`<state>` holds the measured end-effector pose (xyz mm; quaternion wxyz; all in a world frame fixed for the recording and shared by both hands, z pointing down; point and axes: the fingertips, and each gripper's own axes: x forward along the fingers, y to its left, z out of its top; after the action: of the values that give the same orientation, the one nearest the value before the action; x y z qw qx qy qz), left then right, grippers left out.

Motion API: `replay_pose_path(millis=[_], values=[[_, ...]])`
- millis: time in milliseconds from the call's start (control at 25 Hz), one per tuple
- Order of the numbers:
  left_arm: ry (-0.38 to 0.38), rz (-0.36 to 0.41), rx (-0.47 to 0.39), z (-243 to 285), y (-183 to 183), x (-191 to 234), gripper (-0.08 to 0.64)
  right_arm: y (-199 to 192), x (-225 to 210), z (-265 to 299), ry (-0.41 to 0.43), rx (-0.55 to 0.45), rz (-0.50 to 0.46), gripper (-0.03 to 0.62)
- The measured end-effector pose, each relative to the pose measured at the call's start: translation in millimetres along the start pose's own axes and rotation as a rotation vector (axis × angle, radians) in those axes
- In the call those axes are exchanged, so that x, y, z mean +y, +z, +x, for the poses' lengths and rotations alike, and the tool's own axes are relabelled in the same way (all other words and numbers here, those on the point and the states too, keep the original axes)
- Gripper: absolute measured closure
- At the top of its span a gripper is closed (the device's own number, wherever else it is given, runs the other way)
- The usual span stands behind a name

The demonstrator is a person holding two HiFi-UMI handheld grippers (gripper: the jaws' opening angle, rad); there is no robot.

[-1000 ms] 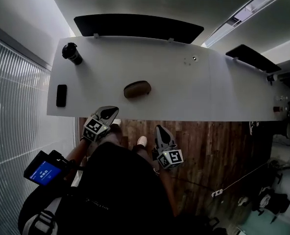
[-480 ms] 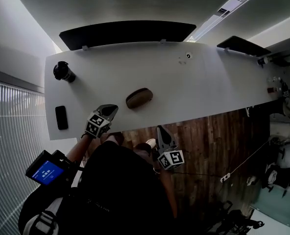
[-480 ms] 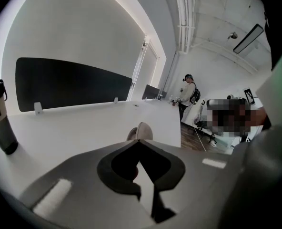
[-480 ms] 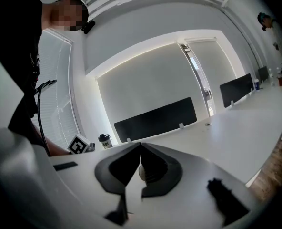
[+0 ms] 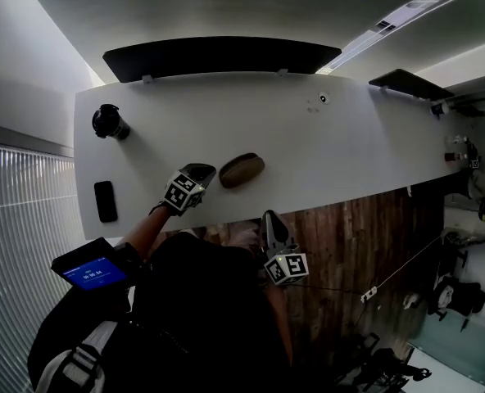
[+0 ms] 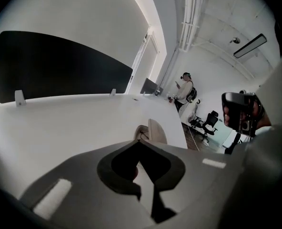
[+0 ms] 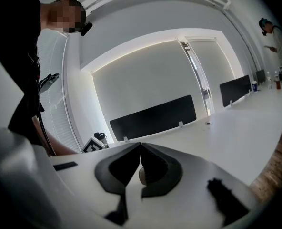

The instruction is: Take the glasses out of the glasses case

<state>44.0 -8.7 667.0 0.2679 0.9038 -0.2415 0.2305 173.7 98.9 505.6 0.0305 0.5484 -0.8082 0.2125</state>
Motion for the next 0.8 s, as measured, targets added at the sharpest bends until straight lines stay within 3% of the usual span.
replay_pose_path(millis=[240, 480, 800], values=[[0.0, 0.001, 0.025, 25, 3, 20, 0.554, -9, -5, 42, 0.081, 0.048, -0.01, 0.584], [-0.049, -0.007, 0.108, 47, -10, 20, 0.522, -7, -16, 65, 0.103, 0.078, 0.0, 0.583], [-0.095, -0.025, 0.144, 68, -16, 16, 0.485, -16, -24, 81, 0.121, 0.136, -0.014, 0.583]])
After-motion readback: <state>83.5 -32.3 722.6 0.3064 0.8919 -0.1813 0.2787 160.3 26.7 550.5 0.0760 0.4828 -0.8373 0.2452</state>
